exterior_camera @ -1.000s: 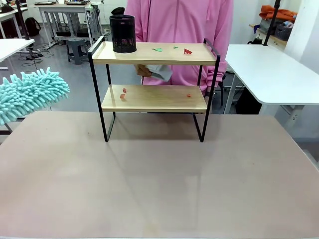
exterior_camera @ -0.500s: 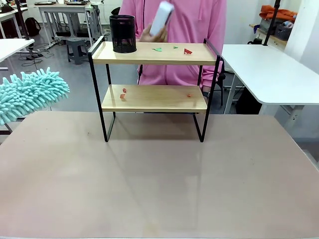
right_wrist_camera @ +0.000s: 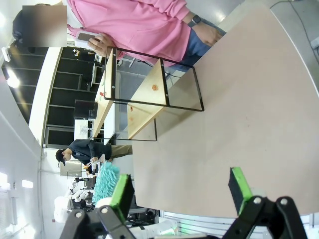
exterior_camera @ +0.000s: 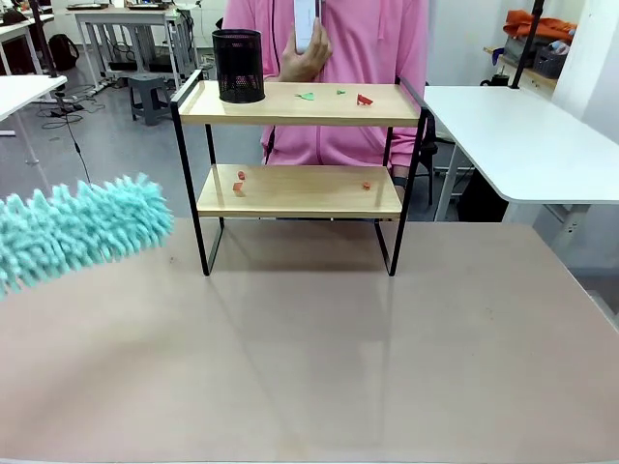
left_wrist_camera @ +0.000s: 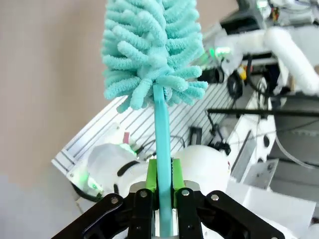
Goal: Clean the shelf.
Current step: Clean the specific tier of the Shelf with the Duster once objects are removed.
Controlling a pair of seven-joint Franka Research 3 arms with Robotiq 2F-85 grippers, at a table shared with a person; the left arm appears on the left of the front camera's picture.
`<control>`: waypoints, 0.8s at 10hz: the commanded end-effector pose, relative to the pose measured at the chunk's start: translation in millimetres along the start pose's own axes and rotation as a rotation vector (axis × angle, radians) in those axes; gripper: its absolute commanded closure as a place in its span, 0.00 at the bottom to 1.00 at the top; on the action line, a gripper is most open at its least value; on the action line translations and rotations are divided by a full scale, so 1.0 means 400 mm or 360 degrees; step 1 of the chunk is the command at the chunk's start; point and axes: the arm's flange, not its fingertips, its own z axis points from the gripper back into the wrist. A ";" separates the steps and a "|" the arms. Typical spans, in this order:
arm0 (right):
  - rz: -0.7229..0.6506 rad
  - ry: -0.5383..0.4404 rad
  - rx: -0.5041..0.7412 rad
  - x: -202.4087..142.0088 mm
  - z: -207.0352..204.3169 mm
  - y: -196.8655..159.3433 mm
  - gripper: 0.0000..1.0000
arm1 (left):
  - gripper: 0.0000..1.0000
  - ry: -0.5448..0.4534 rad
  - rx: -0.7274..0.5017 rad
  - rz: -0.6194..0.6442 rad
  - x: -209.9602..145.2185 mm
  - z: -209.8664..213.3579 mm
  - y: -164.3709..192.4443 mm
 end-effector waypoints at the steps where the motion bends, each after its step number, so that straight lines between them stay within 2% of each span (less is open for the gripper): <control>1: 0.0033 -0.0013 0.0043 0.003 0.000 0.001 0.00 | 0.88 0.0112 0.0036 -0.0245 0.014 -0.065 -0.079; 2: 0.0033 -0.0013 0.0043 0.003 0.000 0.001 0.00 | 0.88 0.0113 -0.0005 -0.0301 0.048 -0.109 -0.132; 4: 0.0033 -0.0013 0.0043 0.003 0.000 0.001 0.00 | 0.88 -0.0028 0.0157 -0.0217 0.130 -0.202 -0.214; 5: 0.0033 -0.0013 0.0043 0.003 0.000 0.001 0.00 | 0.88 -0.0001 0.0193 -0.0188 0.174 -0.255 -0.237; 6: 0.0033 -0.0013 0.0043 0.003 0.000 0.001 0.00 | 0.88 -0.0010 0.0214 -0.0053 0.214 -0.301 -0.243; 7: 0.0033 -0.0013 0.0043 0.003 0.000 0.001 0.00 | 0.88 0.0140 0.0234 0.0052 0.230 -0.284 -0.219; 8: 0.0033 -0.0013 0.0043 0.003 0.000 0.001 0.00 | 0.88 0.0009 0.0193 -0.0178 0.179 -0.238 -0.245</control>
